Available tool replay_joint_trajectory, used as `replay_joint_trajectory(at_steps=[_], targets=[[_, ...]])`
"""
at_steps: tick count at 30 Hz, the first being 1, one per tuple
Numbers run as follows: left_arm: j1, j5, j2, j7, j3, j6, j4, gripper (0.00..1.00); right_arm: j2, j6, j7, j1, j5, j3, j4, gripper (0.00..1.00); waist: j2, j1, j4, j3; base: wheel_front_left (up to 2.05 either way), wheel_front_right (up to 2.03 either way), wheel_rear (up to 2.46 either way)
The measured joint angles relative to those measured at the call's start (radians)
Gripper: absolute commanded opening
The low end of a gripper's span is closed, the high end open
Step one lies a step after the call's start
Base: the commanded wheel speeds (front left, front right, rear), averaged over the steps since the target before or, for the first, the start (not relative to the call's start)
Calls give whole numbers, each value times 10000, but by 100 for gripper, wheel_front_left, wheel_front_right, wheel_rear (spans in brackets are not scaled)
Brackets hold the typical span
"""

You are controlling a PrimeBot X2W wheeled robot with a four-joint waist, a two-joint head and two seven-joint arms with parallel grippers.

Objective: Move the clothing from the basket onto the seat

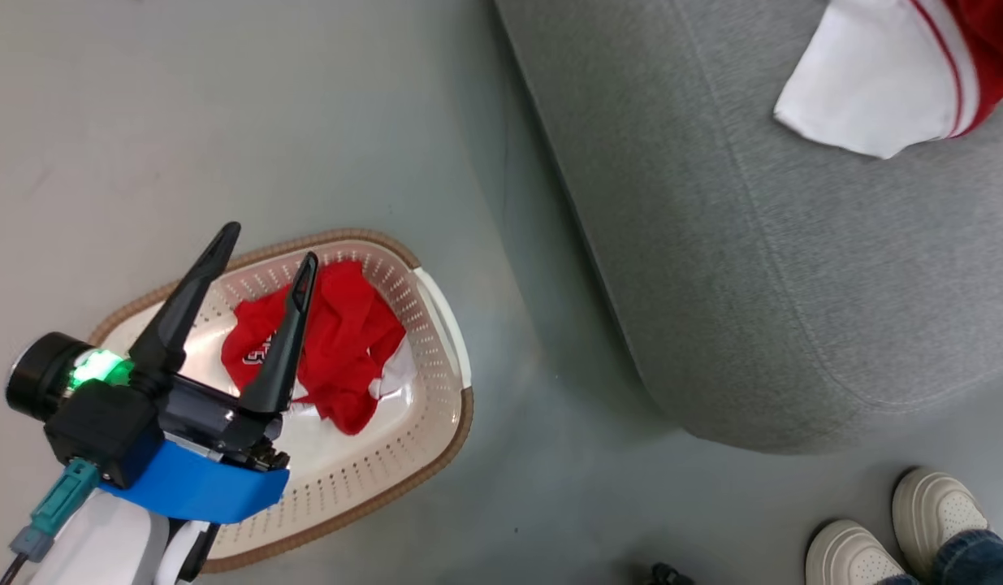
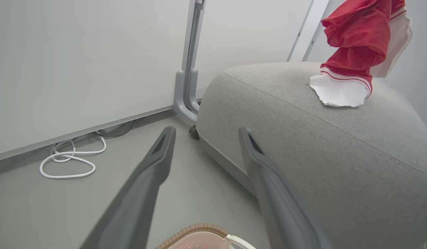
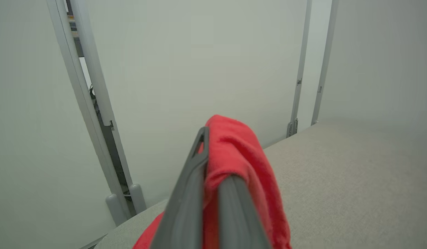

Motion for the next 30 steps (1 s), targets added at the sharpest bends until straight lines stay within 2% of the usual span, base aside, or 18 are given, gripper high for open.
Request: replay_joint_trajectory(at_steps=[3, 9, 10, 11, 12, 22, 30], targets=[[-17, 19, 140, 128, 56, 73, -380, 100, 119, 0, -240, -153, -435, -487, 784, 0, 0, 0, 142, 439, 0, 0, 0], [-45, -15, 190, 226, 73, 155, -610, 100, 382, 2, -591, 109, -1235, -704, 2343, 0, 0, -1, 469, 746, 0, 0, 0], [-47, -19, 178, 232, 67, 157, -612, 100, 372, 2, -642, 219, -1392, -694, 2579, 33, 0, -1, 512, 745, 0, 0, 0], [-47, -44, 153, 230, 63, 161, -612, 100, 384, 2, -654, 304, -1453, -717, 2838, 49, 0, -1, 548, 728, 0, 0, 0], [-48, -77, 128, 226, 54, 161, -608, 100, 412, 2, -660, 370, -1453, -744, 3033, 100, 0, -1, 571, 695, 0, 0, 0], [-77, -299, -374, -73, -182, 125, 86, 100, 343, 2, -1344, 1126, -1825, -362, 3841, 100, 0, -2, 771, -175, 0, 0, 0], [60, -550, -961, -190, -203, 52, 886, 100, 715, 2, -1801, 2914, -1290, 761, 3358, 100, 0, -5, 925, -1446, 0, 0, 0]])
